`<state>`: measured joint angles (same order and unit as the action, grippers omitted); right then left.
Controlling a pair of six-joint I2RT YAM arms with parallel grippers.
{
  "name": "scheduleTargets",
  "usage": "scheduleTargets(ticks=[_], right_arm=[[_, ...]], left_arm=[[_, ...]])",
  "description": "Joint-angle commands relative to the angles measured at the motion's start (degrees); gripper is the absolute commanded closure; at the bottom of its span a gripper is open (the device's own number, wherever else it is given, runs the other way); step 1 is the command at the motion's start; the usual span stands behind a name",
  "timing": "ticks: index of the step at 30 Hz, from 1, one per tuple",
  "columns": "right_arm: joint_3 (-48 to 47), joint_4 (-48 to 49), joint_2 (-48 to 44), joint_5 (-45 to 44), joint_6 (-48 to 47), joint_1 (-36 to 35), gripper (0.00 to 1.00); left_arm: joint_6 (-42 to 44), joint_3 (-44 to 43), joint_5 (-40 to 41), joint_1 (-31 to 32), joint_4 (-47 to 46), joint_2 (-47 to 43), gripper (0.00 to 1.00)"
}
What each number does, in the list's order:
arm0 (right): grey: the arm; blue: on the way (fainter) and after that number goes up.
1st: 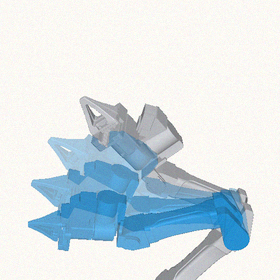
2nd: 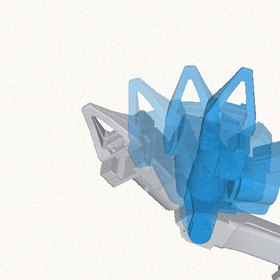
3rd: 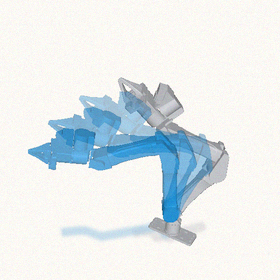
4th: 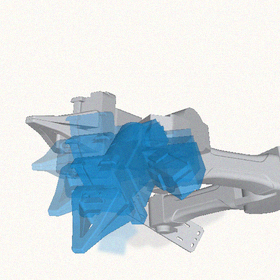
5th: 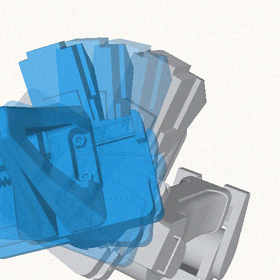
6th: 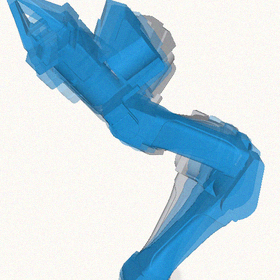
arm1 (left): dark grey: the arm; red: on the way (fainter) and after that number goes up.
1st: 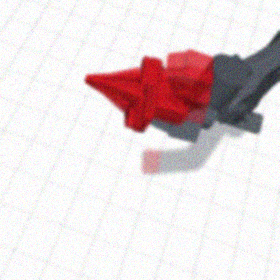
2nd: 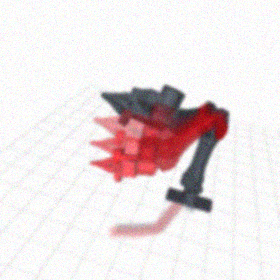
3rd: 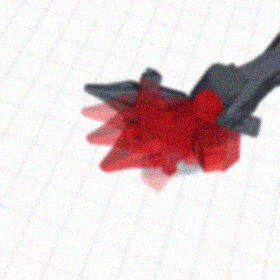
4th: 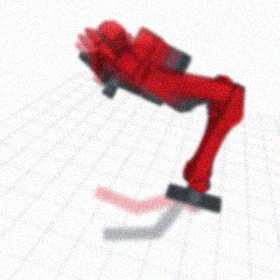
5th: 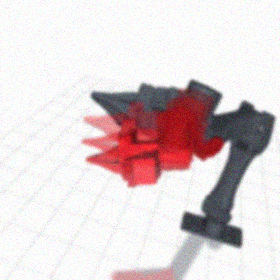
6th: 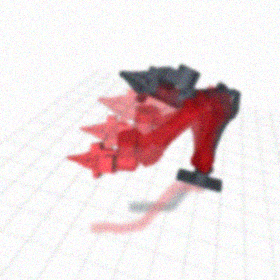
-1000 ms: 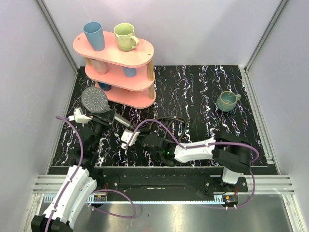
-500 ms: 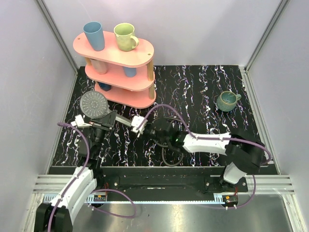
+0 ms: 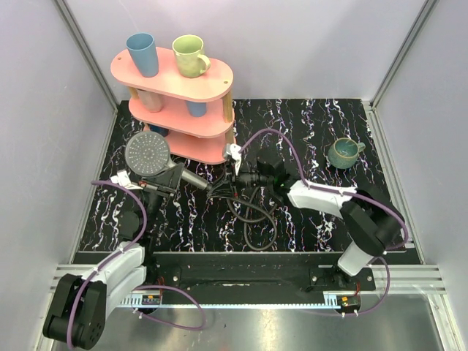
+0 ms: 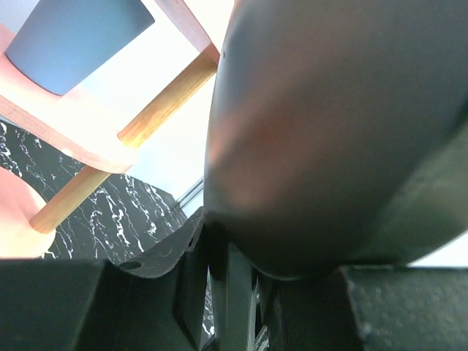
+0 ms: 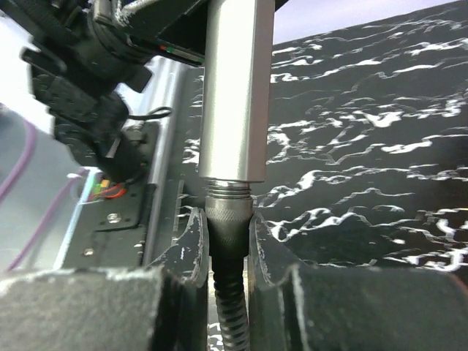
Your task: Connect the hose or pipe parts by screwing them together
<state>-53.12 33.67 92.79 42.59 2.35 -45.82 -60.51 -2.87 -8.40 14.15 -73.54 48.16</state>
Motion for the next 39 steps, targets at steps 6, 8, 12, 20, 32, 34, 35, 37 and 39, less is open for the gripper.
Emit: scheduleTargets(ticks=[6, 8, 12, 20, 32, 34, 35, 37, 39], right_arm=[[-6.8, 22.9, 4.2, 14.9, 21.8, 6.4, 0.85], [-8.5, 13.3, 3.0, 14.1, 16.7, 6.3, 0.7], [-5.6, -4.1, -3.1, 3.9, 2.3, 6.3, 0.4], [-1.5, -16.9, -14.7, -14.7, -10.8, 5.1, 0.12], [-6.3, -21.4, -12.5, -45.9, -26.5, -13.4, 0.12], [-7.1, -20.9, -10.3, -47.3, -27.0, -15.9, 0.12], [-7.9, -20.3, -8.7, -48.2, -28.0, -16.6, 0.12], [-8.8, -19.6, -6.8, -51.5, -29.2, -18.6, 0.12], [-10.6, -18.9, -3.8, -54.1, -31.8, -19.9, 0.13]], left_arm=[[7.2, 0.4, -9.4, 1.7, -19.8, 0.4, 1.0], [6.1, 0.7, -7.9, 1.7, -18.2, 0.3, 1.0], [5.3, -0.5, -3.5, 1.7, -6.2, -3.6, 1.0], [6.2, -9.6, 12.5, 2.2, 39.7, -19.8, 1.0], [-6.5, -36.0, 24.8, 2.3, 90.8, -13.8, 1.0], [-7.4, -38.3, 24.4, 2.3, 93.4, -12.6, 1.0], [-8.0, -39.0, 24.4, 2.3, 94.3, -12.3, 1.0], [-8.3, -40.5, 24.6, 2.3, 96.4, -11.3, 1.0], [-8.7, -41.3, 24.7, 2.3, 97.4, -11.0, 1.0]])
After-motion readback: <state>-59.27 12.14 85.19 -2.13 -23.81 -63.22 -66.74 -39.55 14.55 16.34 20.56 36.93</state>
